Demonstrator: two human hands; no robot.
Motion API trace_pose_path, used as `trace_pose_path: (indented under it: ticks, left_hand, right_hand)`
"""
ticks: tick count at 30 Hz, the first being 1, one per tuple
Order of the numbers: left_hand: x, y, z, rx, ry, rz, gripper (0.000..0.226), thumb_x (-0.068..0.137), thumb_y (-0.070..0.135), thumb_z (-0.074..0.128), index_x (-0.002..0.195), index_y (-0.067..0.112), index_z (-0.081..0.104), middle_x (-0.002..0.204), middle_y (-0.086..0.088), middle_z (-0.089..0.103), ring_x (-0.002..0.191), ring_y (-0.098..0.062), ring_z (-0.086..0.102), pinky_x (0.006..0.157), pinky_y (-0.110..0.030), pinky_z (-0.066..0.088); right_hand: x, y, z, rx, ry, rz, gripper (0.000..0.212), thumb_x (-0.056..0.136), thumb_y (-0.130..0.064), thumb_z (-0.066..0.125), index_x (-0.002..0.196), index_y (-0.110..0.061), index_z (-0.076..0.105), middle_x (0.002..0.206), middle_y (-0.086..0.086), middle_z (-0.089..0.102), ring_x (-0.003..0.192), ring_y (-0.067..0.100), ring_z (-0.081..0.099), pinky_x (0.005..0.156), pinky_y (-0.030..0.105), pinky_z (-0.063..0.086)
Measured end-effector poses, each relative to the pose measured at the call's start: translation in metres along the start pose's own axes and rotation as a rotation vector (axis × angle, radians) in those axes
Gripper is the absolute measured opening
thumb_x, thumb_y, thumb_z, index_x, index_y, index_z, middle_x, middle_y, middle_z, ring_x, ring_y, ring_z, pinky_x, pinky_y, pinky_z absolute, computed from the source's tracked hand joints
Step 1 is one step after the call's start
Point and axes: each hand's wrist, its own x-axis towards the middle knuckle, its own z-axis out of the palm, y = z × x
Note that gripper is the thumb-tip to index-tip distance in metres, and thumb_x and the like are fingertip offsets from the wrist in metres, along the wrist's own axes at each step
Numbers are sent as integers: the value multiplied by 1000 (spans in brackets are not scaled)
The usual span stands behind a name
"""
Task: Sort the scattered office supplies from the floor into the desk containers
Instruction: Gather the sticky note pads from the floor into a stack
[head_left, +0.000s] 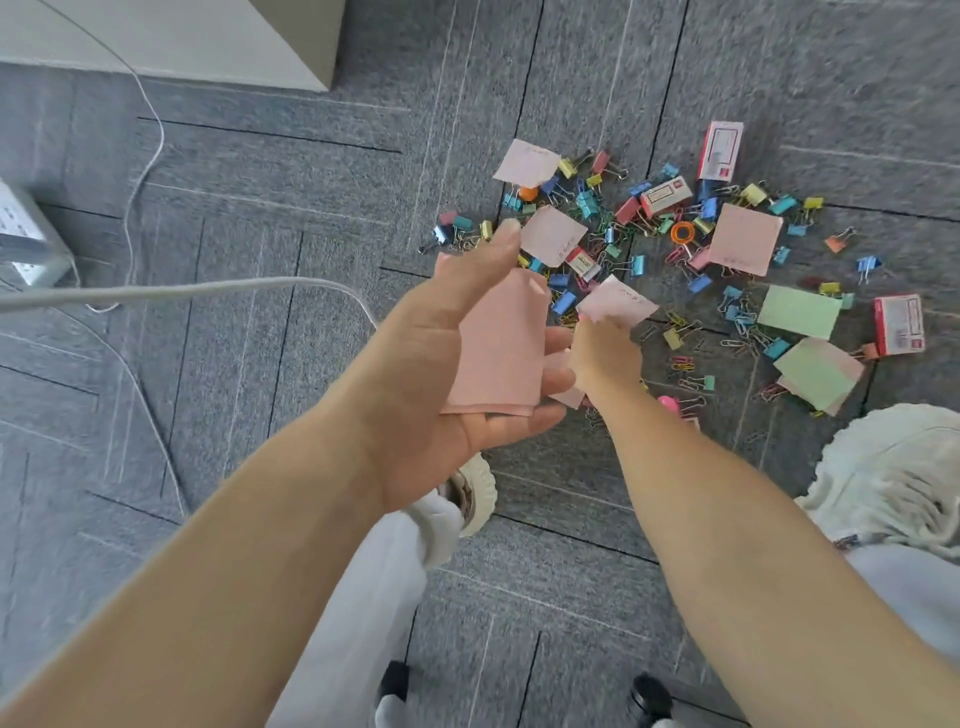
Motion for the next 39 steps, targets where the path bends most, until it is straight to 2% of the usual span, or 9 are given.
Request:
trace_pose_path:
  ticks: [4,8,17,21,26,30,33,36,39]
  left_hand:
    - [-5,0,3,5,-25,-23,57,80,56,62,119,14,64,107,-18,73,95,-38,71,86,-52,57]
    - [-23,13,15,-35,-118,27,64,76,57,65,124,15,61,95,-13,72,82,-29,69,81,-47,58]
    - [-76,43,41,-35,-190,185,51,87,52,65,121,16,61,99,-10,73,84,-28,71,82,-47,59]
    - [-83,36,58,88,-175,196,44,89,49,63,118,16,61,101,-9,68,86,-26,67,86,-45,58]
    - [-84,26,70,199,-144,227,27,93,45,61,100,19,63,94,-5,66,87,-24,64,90,-45,54]
    - [-90,27,82,230,-330,148,26,102,35,47,113,17,64,80,-10,57,74,-18,59,74,-27,53]
    - [-88,25,79,141,-452,37,47,93,58,47,95,20,73,89,-12,66,89,-34,64,90,-51,52]
    - [-81,21,73,103,-552,-34,65,81,71,47,118,21,66,107,-18,65,108,-53,60,98,-65,42]
    - [-86,21,76,84,-630,-45,75,79,71,49,130,17,57,108,-21,63,105,-52,59,94,-67,44]
  right_hand:
    - [-16,7,-16,90,-26,-16,17,96,-11,47,106,-10,60,104,12,66,94,33,64,73,38,51]
    - [-46,23,-70,365,-66,6,25,93,-9,55,118,-11,55,118,12,62,104,34,59,80,39,48]
    - [-184,54,-247,611,293,-283,26,89,2,61,84,-23,69,86,4,68,68,11,54,64,18,41]
    - [-252,60,-287,743,301,-420,32,85,5,68,90,-26,69,83,-1,69,65,8,58,63,15,46]
    - [-277,58,-300,563,270,-601,44,83,2,71,86,-42,67,83,-19,71,75,-3,64,74,15,47]
    - [-271,43,-302,552,299,-713,22,83,-4,71,92,-24,74,85,-20,70,77,-6,62,76,12,44]
    - [-270,37,-302,685,343,-692,18,81,-10,71,93,-23,72,87,-11,73,77,3,65,77,25,52]
    - [-270,35,-305,792,382,-671,24,78,-9,76,89,-28,64,85,-5,71,75,12,67,71,28,54]
    - [-270,36,-307,839,422,-655,30,75,-12,79,87,-32,60,87,-6,68,76,14,67,73,28,55]
